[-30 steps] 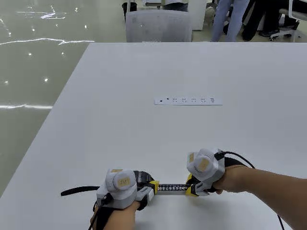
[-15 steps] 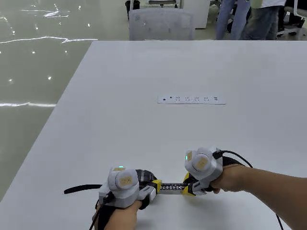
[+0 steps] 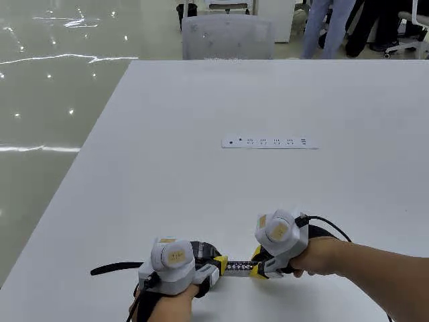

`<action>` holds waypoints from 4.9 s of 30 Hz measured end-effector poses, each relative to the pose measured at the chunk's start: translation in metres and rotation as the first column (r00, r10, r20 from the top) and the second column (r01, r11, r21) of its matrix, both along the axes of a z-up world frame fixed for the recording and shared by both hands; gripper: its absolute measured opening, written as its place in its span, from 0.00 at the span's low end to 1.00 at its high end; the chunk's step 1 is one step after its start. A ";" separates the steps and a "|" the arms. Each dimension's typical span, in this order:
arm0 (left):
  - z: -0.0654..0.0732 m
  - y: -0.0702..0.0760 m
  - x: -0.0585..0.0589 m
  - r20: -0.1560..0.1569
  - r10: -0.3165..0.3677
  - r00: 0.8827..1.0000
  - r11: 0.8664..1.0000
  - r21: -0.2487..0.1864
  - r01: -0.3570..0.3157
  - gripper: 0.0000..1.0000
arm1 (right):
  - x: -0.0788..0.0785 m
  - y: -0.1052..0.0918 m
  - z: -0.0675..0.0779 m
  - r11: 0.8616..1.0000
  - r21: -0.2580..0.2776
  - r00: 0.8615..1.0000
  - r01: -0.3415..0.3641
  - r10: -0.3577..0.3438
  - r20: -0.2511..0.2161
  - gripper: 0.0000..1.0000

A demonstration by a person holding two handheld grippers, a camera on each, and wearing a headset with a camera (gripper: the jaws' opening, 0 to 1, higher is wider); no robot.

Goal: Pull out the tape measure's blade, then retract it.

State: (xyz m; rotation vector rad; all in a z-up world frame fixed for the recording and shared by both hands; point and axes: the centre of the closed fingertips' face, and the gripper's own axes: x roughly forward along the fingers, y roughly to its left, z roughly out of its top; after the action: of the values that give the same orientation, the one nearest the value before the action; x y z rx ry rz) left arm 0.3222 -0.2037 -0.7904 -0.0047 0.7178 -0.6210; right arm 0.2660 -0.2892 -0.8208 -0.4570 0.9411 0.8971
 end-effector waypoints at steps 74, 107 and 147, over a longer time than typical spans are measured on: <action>0.000 -0.001 -0.001 -0.038 -0.016 0.999 1.000 -0.007 0.016 0.61 | 0.021 0.052 0.000 0.996 0.021 0.996 -0.085 0.084 0.042 0.14; 0.027 0.034 -0.012 -0.043 -0.269 0.962 0.957 -0.123 0.262 0.94 | 0.008 0.038 0.025 0.996 0.040 0.980 0.084 -0.090 0.175 0.34; 0.077 0.150 -0.028 0.178 -0.370 0.912 0.921 -0.063 0.385 1.00 | -0.171 -0.144 0.095 0.800 0.217 0.752 0.559 -0.600 0.273 0.95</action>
State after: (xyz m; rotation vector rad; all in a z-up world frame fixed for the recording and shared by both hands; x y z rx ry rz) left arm 0.2946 -0.0532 -0.7134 0.0973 0.5301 -1.0169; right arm 0.0954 -0.4332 -0.7260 -0.1716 0.6492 0.2832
